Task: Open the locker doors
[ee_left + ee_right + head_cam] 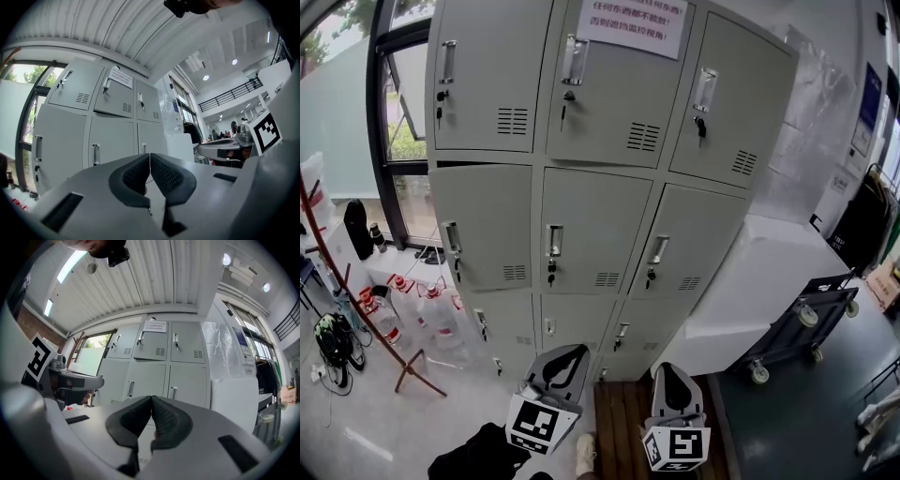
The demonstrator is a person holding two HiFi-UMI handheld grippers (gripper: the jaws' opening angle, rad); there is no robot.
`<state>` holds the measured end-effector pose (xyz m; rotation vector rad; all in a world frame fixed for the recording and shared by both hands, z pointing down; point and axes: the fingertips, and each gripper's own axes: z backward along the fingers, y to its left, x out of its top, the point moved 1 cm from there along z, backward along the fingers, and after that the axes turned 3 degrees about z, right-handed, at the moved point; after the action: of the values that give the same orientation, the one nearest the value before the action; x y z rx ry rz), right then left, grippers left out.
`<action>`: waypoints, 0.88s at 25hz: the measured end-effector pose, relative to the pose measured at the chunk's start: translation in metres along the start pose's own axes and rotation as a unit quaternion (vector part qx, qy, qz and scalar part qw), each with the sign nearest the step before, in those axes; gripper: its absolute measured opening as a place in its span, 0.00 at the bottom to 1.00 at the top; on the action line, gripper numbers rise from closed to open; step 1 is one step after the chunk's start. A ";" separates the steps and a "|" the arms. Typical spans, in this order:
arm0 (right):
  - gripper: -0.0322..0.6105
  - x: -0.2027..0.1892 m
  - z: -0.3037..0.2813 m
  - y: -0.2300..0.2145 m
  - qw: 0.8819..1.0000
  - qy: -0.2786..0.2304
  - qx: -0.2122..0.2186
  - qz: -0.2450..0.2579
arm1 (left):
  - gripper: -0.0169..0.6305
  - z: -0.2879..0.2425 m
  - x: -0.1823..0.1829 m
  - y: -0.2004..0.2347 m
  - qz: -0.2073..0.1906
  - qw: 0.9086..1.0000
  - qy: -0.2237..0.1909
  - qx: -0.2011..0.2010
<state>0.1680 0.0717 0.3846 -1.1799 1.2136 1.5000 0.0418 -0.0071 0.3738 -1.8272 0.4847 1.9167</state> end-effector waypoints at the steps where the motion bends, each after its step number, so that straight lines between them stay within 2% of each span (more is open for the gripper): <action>1: 0.07 -0.003 -0.009 -0.006 1.000 0.000 0.000 -0.001 | 0.06 -0.010 -0.002 0.003 0.000 1.000 0.001 0.001; 15: 0.07 -0.035 -0.150 -0.075 0.999 0.009 0.041 -0.015 | 0.06 -0.152 -0.016 0.051 0.002 0.999 0.025 0.035; 19: 0.07 -0.044 -0.187 -0.089 0.998 0.011 0.054 -0.020 | 0.06 -0.185 -0.023 0.064 0.004 0.999 0.021 0.047; 22: 0.08 -0.051 -0.212 -0.099 0.998 0.012 0.062 -0.022 | 0.06 -0.204 -0.030 0.073 0.005 0.998 0.036 0.056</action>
<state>0.3059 -0.1235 0.3991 -1.1363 1.2706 1.3615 0.1743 -0.1805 0.3871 -1.8308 0.6137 1.7977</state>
